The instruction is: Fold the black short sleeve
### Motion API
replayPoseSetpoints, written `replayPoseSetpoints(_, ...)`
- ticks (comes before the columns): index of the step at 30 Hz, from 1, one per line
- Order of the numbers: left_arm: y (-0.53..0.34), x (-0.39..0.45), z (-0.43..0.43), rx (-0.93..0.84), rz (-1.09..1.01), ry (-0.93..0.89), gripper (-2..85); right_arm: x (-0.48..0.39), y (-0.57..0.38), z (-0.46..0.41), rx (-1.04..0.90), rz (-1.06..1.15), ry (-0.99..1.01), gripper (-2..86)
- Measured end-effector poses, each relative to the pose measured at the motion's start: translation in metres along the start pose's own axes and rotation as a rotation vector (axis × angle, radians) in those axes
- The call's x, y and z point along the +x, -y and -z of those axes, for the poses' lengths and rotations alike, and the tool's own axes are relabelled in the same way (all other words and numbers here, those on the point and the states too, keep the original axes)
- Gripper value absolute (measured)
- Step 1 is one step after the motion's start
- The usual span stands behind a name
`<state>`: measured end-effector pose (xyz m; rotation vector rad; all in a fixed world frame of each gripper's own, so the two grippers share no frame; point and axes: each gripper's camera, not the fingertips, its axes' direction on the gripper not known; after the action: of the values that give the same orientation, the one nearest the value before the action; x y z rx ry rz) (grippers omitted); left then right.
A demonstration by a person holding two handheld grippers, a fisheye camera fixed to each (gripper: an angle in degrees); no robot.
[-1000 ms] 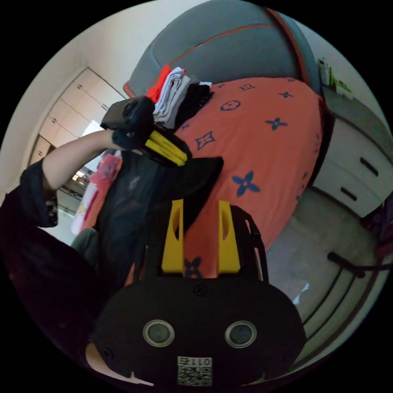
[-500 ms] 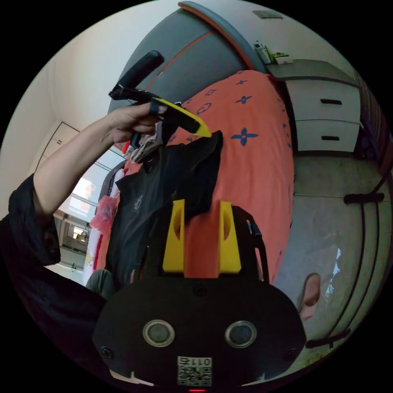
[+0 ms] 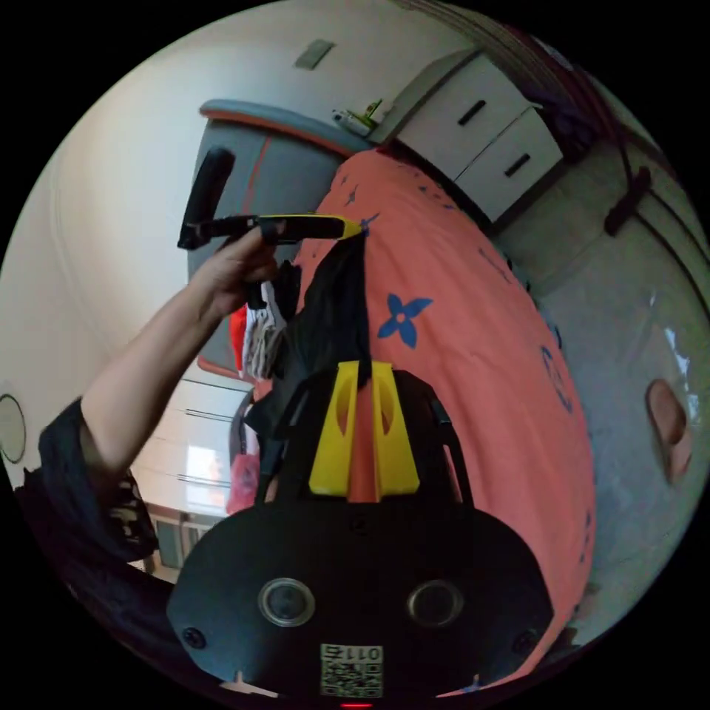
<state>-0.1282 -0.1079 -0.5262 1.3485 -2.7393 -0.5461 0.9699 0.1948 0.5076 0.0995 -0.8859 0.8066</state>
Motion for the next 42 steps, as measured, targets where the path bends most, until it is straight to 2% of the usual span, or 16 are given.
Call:
replayPoseSetpoints(2, -0.037, -0.012, 0.066, 0.200, 0.031, -0.046, 3.4, -0.029, -0.013, 0.001, 0.010, 0.045, -0.113, 0.7)
replayPoseSetpoints(6, -0.104, -0.042, 0.159, 0.316, 0.101, -0.190, 5.7, -0.084, -0.039, -0.004, -0.023, 0.147, -0.340, 0.2)
replayPoseSetpoints(9, -0.203, -0.053, 0.227, 0.462, 0.160, -0.288, 5.6, -0.155, -0.057, -0.015, -0.003, 0.336, -0.496, 0.0)
replayPoseSetpoints(11, -0.312, -0.049, 0.271, 0.543, 0.254, -0.263, 5.2, -0.215, -0.062, -0.040, -0.041, 0.537, -0.459, 0.0)
replayPoseSetpoints(13, -0.404, -0.035, 0.298, 0.634, 0.358, -0.228, 4.9, -0.252, -0.060, -0.068, -0.070, 0.619, -0.476, 0.1)
replayPoseSetpoints(15, -0.493, -0.017, 0.320, 0.632, 0.463, -0.144, 4.7, -0.276, -0.057, -0.103, -0.105, 0.678, -0.573, 0.2)
replayPoseSetpoints(17, -0.607, 0.001, 0.343, 0.568, 0.637, -0.025, 4.8, -0.275, -0.051, -0.156, -0.246, 0.646, -0.853, 0.5)
replayPoseSetpoints(18, -0.636, 0.004, 0.348, 0.559, 0.689, -0.012, 4.8, -0.273, -0.050, -0.165, -0.302, 0.622, -0.905, 0.6)
replayPoseSetpoints(20, -0.753, 0.008, 0.374, 0.538, 0.826, -0.030, 5.4, -0.313, -0.062, -0.159, -0.250, 0.623, -0.845, 0.9)
replayPoseSetpoints(21, -0.782, 0.008, 0.381, 0.540, 0.867, -0.035, 5.7, -0.330, -0.069, -0.155, -0.211, 0.646, -0.831, 1.0)
replayPoseSetpoints(24, -0.923, 0.012, 0.421, 0.677, 1.140, -0.045, 6.9, -0.423, -0.119, -0.163, -0.037, 0.790, -0.726, 2.5)
replayPoseSetpoints(26, -1.014, 0.019, 0.445, 0.890, 1.358, -0.021, 7.2, -0.495, -0.159, -0.215, -0.108, 0.928, -0.586, 4.4)
replayPoseSetpoints(29, -1.092, 0.016, 0.463, 1.035, 1.582, 0.038, 7.7, -0.580, -0.198, -0.302, -0.256, 1.049, -0.477, 5.7)
replayPoseSetpoints(35, -1.190, -0.027, 0.487, 1.150, 1.574, -0.223, 10.3, -0.753, -0.255, -0.487, -0.356, 1.460, -0.531, 8.7)
replayPoseSetpoints(39, -1.231, -0.043, 0.523, 1.056, 1.601, -0.113, 11.3, -0.835, -0.266, -0.610, -0.630, 1.521, -0.472, 9.6)
replayPoseSetpoints(42, -1.264, -0.052, 0.555, 1.021, 1.585, -0.094, 11.8, -0.873, -0.277, -0.706, -0.803, 1.533, -0.544, 9.5)
